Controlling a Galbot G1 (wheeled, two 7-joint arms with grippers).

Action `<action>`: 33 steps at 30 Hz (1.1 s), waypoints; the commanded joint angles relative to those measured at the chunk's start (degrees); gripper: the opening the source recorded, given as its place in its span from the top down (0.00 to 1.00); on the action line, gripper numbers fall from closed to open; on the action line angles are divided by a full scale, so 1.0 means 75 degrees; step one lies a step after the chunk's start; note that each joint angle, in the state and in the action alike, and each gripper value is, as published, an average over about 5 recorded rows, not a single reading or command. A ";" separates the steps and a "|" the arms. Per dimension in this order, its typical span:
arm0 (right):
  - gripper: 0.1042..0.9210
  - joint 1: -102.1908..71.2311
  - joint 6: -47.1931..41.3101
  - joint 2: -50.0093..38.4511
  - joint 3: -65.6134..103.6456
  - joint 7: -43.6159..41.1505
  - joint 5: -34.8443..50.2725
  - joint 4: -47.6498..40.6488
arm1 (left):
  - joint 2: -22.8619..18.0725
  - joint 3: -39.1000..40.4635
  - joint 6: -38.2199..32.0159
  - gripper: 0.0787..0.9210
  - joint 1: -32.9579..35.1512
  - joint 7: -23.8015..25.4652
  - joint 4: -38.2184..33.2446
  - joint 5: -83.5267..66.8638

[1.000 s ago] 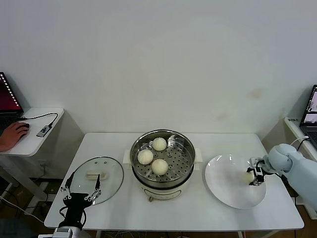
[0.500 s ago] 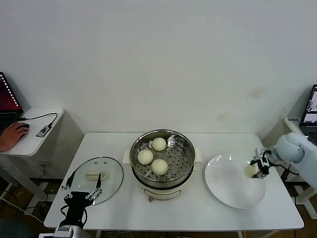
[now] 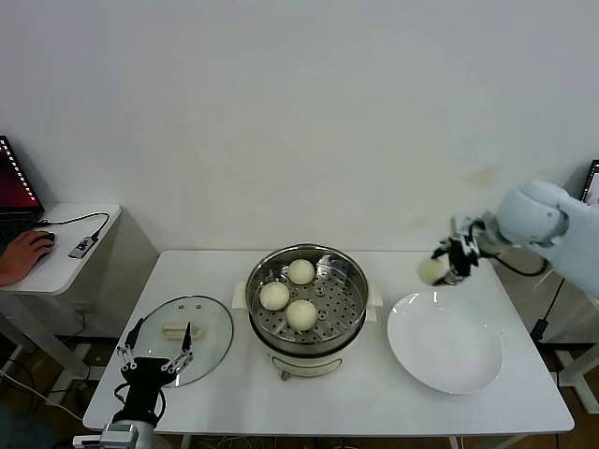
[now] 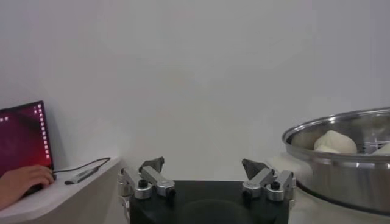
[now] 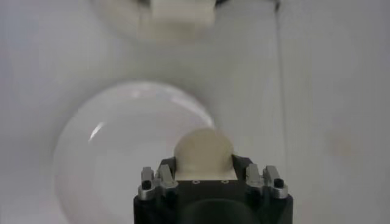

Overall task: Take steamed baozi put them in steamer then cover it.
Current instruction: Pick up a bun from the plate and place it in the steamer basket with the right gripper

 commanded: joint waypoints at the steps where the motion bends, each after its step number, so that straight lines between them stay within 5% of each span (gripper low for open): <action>1: 0.41 0.1988 -0.1121 0.1409 -0.1623 0.0624 0.1946 0.0438 | 0.0006 -0.0016 0.0012 0.12 -0.0035 0.0002 0.0024 -0.0029; 10: 0.41 0.1632 -0.1653 0.2861 -0.1553 0.1535 0.2987 0.0087 | -0.0037 -0.0032 0.0012 0.12 -0.0107 0.0000 0.0136 -0.0074; 33: 0.40 -0.0316 -0.1661 0.4003 -0.1216 0.1727 0.1921 -0.1515 | -0.0029 -0.0170 -0.0026 0.12 -0.0154 -0.0003 0.0254 -0.0225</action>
